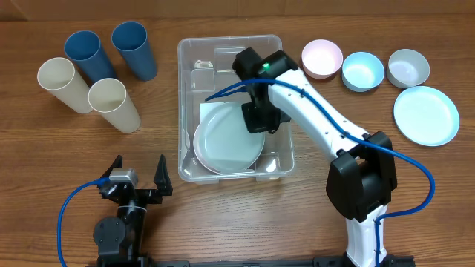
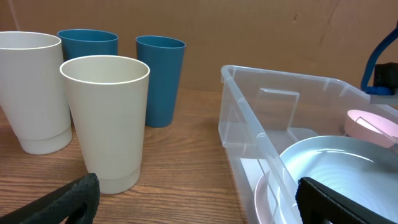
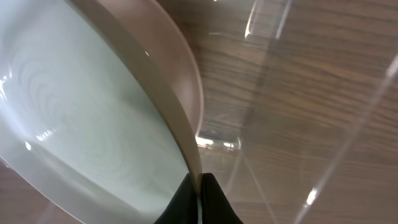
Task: Pack container
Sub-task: 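Release the white plate and retract the right arm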
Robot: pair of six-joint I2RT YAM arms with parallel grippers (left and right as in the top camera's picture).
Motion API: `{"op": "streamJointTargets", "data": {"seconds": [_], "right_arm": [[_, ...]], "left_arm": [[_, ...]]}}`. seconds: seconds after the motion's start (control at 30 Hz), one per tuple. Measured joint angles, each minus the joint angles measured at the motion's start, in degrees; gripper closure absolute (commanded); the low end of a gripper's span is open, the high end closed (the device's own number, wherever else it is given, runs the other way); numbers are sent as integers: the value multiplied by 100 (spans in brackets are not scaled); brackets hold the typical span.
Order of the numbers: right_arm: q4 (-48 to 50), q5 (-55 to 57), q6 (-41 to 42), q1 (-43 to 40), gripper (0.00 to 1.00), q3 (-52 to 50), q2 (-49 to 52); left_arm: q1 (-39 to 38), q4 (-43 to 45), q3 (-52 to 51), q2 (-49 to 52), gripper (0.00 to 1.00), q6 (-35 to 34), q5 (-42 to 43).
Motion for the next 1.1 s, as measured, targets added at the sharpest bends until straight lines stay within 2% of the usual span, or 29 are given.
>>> {"op": "streamJointTargets", "data": {"seconds": [0.07,0.1,0.4,0.5,0.6,0.7,0.77,0.87,1.1], "right_arm": [[-31,-20,-11,55,40,-33,-2],[-35,-33,-20,68,34,-44,0],[-275,-37,-111,61,33,109,0],[-669,-26,-74,-9,30,881,0],[-1080,57,162,-404,27,2170,-2],[-1261,111,629,-1403,23,3215,-13],[-1263,114,905,-2245,22,3425,-24],[-1257,90,1316,-3622,22,3423,-22],[-1141,13,1934,-6177,21,3112,-22]], "left_arm": [[0,0,0,0,0,0,0],[0,0,0,0,0,0,0],[0,0,0,0,0,0,0],[0,0,0,0,0,0,0],[0,2,-2,0,0,0,0],[0,-2,-2,0,0,0,0],[0,0,-2,0,0,0,0],[0,0,-2,0,0,0,2],[0,2,-2,0,0,0,0]]}}
